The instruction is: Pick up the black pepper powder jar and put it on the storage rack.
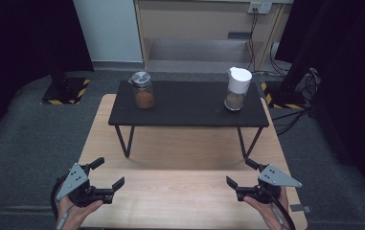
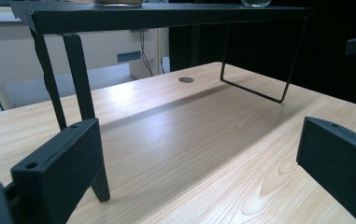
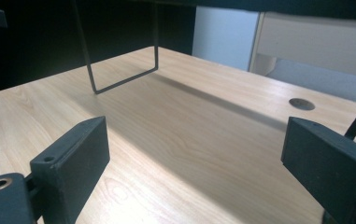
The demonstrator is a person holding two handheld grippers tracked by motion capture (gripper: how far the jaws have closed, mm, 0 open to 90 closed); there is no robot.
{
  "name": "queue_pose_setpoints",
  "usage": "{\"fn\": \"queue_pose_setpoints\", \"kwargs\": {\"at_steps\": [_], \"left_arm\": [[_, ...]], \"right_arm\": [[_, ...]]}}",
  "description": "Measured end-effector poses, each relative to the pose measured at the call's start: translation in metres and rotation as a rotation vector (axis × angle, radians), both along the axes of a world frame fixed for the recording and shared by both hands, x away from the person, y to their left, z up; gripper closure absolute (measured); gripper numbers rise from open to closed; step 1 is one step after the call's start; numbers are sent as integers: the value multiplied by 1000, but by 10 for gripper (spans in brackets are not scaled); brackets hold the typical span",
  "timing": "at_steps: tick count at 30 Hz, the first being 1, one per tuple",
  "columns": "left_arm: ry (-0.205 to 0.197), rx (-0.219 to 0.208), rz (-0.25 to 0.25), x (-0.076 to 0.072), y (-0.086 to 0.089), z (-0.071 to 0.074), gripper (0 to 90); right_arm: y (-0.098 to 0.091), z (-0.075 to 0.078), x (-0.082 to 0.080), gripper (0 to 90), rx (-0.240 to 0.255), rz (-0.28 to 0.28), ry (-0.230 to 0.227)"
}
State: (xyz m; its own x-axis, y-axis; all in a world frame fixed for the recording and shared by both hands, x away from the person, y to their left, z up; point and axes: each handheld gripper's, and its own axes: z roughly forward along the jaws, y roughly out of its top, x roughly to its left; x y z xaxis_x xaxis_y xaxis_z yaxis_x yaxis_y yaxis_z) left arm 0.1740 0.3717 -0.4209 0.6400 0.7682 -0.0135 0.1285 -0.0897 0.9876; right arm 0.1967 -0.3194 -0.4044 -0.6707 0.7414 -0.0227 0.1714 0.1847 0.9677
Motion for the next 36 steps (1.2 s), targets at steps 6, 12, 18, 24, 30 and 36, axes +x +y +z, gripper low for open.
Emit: {"fn": "queue_pose_setpoints", "kwargs": {"at_steps": [6, 12, 18, 24, 30, 36], "left_arm": [[-9, 0, -4, 0, 0, 0, 0], [-17, 4, -9, -1, 0, 0, 0], [-21, 7, -10, -2, 1, 0, 0], [-27, -5, 4, -3, 3, -1, 0], [-29, -10, 13, -3, 4, -1, 0], [-44, -29, 33, -5, 5, -3, 0]], "right_arm": [[2, -7, 1, 79, -20, 18, 14], [4, -12, 1, 79, -28, 24, 22], [7, -13, 1, 79, -35, 28, 28], [7, -15, 0, 79, -44, 17, 25], [6, -15, -4, 79, -42, -13, 5], [0, -17, -9, 79, -5, -55, -9]]}}
